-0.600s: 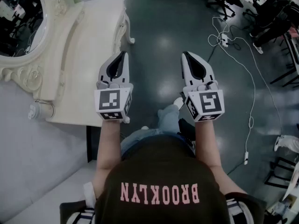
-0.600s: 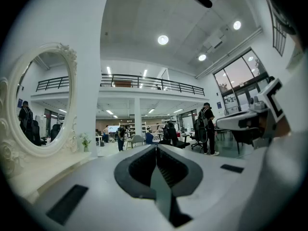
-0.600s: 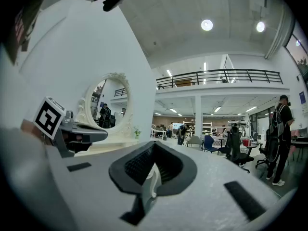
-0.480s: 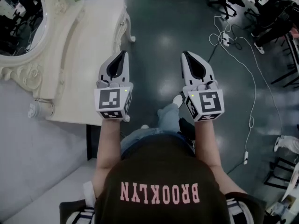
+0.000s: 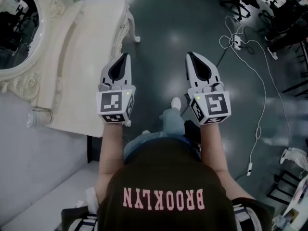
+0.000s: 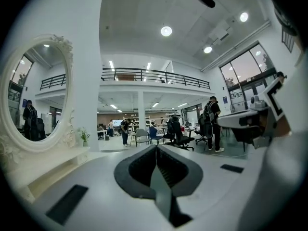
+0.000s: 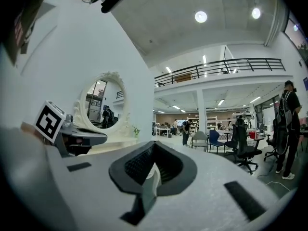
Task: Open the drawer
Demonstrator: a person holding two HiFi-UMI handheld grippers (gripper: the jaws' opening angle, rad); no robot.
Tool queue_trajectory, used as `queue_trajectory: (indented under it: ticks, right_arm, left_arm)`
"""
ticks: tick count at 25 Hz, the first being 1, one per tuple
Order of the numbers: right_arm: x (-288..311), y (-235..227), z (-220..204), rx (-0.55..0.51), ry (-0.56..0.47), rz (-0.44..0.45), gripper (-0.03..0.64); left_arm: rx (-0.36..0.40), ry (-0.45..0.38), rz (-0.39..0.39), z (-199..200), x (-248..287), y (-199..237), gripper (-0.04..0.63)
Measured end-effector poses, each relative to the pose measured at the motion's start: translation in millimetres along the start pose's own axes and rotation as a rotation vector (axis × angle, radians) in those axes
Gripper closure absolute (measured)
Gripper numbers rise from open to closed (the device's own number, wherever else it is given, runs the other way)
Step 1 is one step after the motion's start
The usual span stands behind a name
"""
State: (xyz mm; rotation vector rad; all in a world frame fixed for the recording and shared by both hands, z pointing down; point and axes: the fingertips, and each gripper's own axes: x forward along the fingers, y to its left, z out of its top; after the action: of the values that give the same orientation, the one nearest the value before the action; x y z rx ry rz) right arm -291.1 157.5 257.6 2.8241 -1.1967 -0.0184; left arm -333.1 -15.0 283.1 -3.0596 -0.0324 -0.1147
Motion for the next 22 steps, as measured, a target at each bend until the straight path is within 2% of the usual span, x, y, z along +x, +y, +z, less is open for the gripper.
queue_trajectory:
  ticks: [7,15,22]
  right_arm:
    - [56.9,-61.5,-8.4,-0.002,0.02,0.093,0.62]
    - [107.0,-142.5,-7.4,-0.009,0.035,0.208,0.62]
    - [120.8,-183.1,-24.9,0.044,0.047,0.207,0.62]
  left_arm:
    - [-0.005,0.031,0.08,3.0,72.3,-3.8,0.589]
    - [-0.046,0.056,0.192,8.8,145.2,-24.8,0.589]
    - [-0.018,0.1,0.19,1.3,178.6,-45.2,0.589]
